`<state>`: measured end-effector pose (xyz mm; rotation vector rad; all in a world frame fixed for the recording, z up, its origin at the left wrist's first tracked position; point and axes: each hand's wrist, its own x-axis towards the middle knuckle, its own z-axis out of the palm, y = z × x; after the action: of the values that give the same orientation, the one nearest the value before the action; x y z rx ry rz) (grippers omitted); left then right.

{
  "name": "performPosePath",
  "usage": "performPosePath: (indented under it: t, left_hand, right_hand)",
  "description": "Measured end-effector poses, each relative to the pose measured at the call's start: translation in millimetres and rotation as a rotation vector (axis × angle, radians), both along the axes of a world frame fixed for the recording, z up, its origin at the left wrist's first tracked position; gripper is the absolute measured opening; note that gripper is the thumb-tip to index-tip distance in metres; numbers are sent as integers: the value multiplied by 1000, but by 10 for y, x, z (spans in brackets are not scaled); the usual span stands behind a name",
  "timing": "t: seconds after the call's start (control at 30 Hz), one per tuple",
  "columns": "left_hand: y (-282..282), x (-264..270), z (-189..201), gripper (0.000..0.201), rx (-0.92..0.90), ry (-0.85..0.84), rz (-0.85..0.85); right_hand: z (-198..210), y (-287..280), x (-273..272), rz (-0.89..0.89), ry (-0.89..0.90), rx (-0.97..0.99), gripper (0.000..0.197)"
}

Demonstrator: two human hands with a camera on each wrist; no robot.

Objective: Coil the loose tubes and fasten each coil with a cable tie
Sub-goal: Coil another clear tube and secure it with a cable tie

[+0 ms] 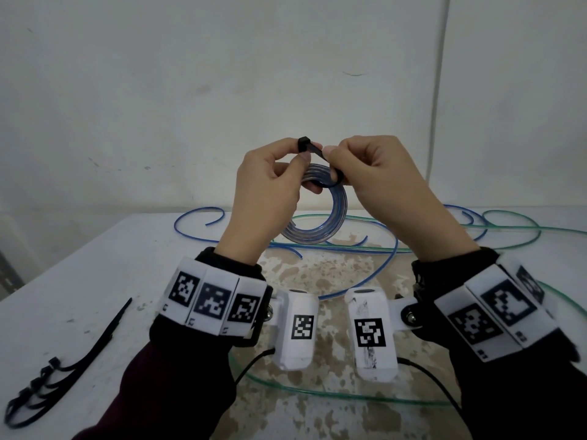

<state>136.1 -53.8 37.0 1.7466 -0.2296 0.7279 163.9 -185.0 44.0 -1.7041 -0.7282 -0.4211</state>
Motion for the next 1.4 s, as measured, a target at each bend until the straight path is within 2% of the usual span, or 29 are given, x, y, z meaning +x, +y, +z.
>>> performPosePath:
  t: [0.23, 0.37, 0.6, 0.73, 0.93, 1.4]
  left_hand:
    - [-106, -33, -38, 18, 249, -125, 134]
    - [-6, -73, 36, 20, 295, -29, 32]
    - [46, -140, 75, 20, 478, 49, -79]
    - [60, -125, 74, 11, 380, 57, -182]
    - [121, -133, 94, 18, 365, 114, -290]
    - [132, -272, 186, 25, 404, 155, -353]
  right_hand:
    - [-21, 9, 17, -17, -4, 35, 39]
    - [-2, -31, 23, -61, 32, 59, 17]
    - [24, -192, 44, 157, 269, 25, 17]
    - [78, -238, 63, 126, 319, 109, 22]
    - [91, -254, 44, 83, 289, 118, 18]
    - [110, -206, 51, -185, 141, 390, 18]
